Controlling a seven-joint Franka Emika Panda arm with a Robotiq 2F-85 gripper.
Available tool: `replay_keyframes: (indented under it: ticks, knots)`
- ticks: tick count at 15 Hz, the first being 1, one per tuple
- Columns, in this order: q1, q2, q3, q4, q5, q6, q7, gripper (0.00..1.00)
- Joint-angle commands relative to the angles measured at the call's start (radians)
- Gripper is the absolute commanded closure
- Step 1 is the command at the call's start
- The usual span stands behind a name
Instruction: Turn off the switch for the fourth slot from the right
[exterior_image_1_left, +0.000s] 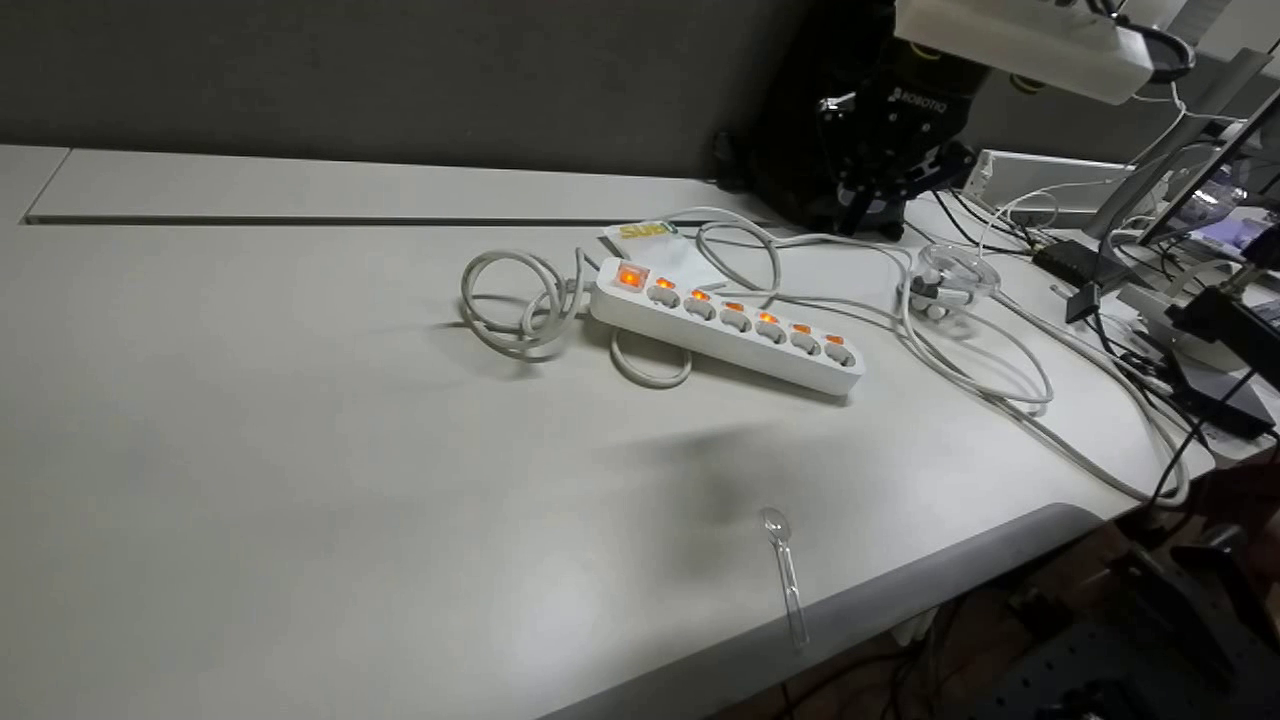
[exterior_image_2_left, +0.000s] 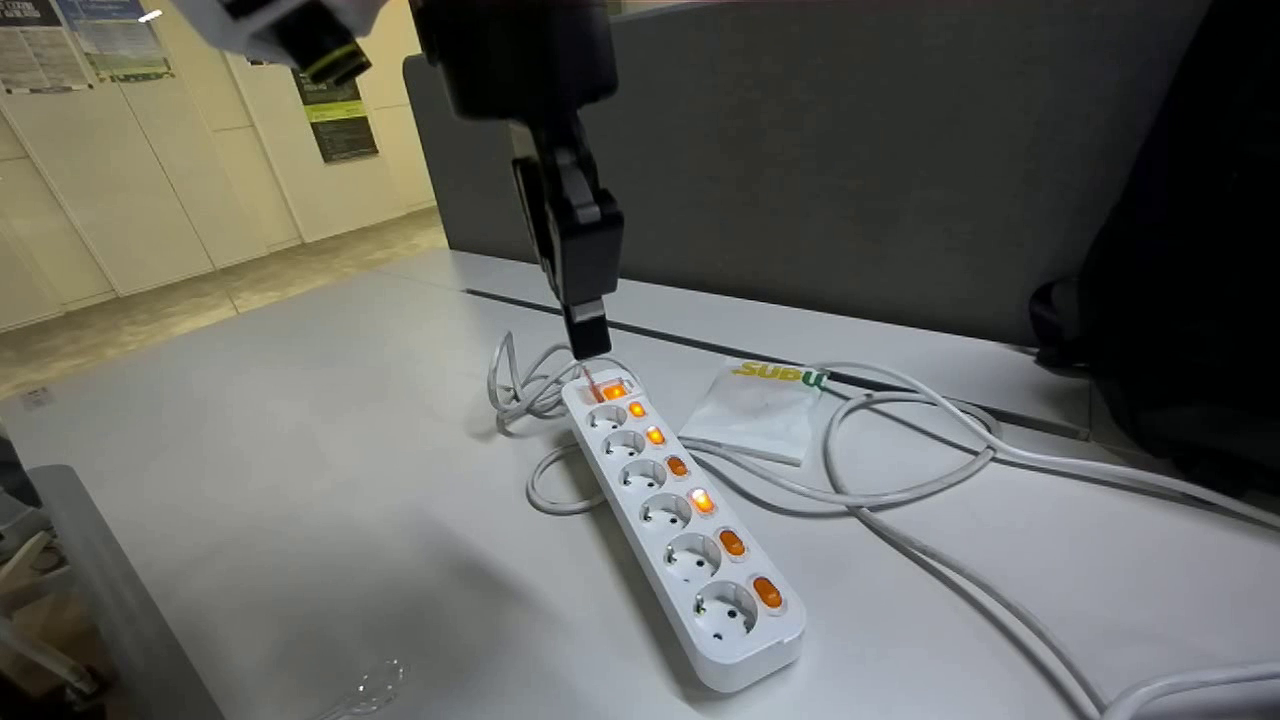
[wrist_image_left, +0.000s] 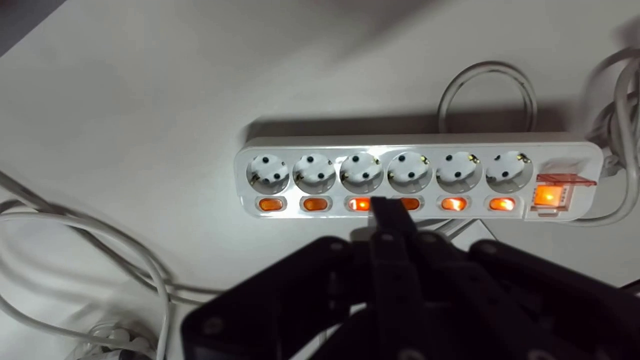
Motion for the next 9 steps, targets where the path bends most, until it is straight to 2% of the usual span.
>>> replay_keyframes:
  ticks: [1, 9]
  knots:
    - [0.016, 0.045, -0.023, 0.039, 0.005, 0.008, 0.090, 1.00]
    - [0.055, 0.209, -0.069, 0.142, -0.044, 0.068, 0.251, 1.00]
